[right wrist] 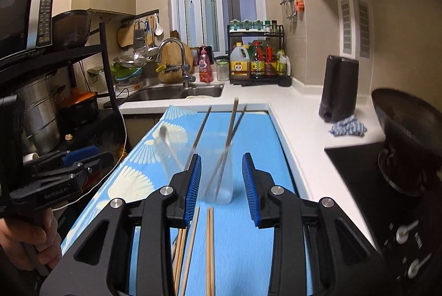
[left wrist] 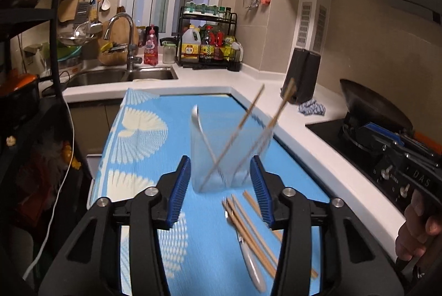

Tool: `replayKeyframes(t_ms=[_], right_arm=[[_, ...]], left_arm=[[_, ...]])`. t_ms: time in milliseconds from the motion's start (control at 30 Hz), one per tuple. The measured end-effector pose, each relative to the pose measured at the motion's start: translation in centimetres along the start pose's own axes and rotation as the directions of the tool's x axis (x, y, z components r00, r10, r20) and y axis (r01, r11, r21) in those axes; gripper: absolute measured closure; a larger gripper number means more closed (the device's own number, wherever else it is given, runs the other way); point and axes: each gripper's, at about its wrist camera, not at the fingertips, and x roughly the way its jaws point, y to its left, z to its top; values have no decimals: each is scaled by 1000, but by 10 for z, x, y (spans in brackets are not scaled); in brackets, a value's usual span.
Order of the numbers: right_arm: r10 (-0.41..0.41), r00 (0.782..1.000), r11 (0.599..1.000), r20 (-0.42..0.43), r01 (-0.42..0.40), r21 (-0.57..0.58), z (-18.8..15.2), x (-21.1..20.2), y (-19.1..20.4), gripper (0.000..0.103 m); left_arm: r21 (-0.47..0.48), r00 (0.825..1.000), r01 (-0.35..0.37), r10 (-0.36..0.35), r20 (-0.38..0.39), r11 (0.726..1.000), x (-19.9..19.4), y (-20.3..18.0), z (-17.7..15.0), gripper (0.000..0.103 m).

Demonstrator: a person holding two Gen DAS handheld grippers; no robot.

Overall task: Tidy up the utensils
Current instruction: 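Move both open tools back toward the white-handled fork and remaining chopsticks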

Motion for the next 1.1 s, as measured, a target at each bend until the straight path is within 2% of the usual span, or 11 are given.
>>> replayKeyframes(t_ms=[67,133,233,333,433,667,733,800,967,1100], right_arm=[[19,1000,999,-15,-19,26,-27,-2,-2,88],[34,999,998,-36,-32,58,-59,1,-5,95],[52,992,992,-113,-38,117,-100,13,-10,96],[50,986,993,-161,-31,114,-132,17,-10,96],[56,977,992,-205,-31,124,-153,24,-13,95],[113,954,986,-279,-74,147,-174,40,-12,93],[105,946,990,-308,-69,125,-179,46,-8,93],[69,948,995,-309,-42,92,-181,48,-5,93],[70,940,996,-334,-49,71,-185,48,-3,93],[43,947,999,-318,-34,36,-186,43,0,92]], left_arm=[[9,1000,-9,9,-2,1000,-3,-4,-25,72],[-10,1000,0,0,-4,1000,-4,-5,-49,78],[-68,999,1,-3,-32,998,-2,-5,-85,83],[-111,998,-5,-2,-70,994,3,-7,-116,84],[-95,995,-2,-8,-100,995,6,-19,-138,84],[-77,993,13,-22,-118,997,5,-23,-151,84],[-87,992,20,-30,-119,996,5,-23,-152,84],[-83,992,24,-34,-124,996,7,-25,-154,84],[-95,989,34,-47,-143,995,17,-28,-154,83],[-121,983,29,-51,-179,992,32,-29,-155,82]])
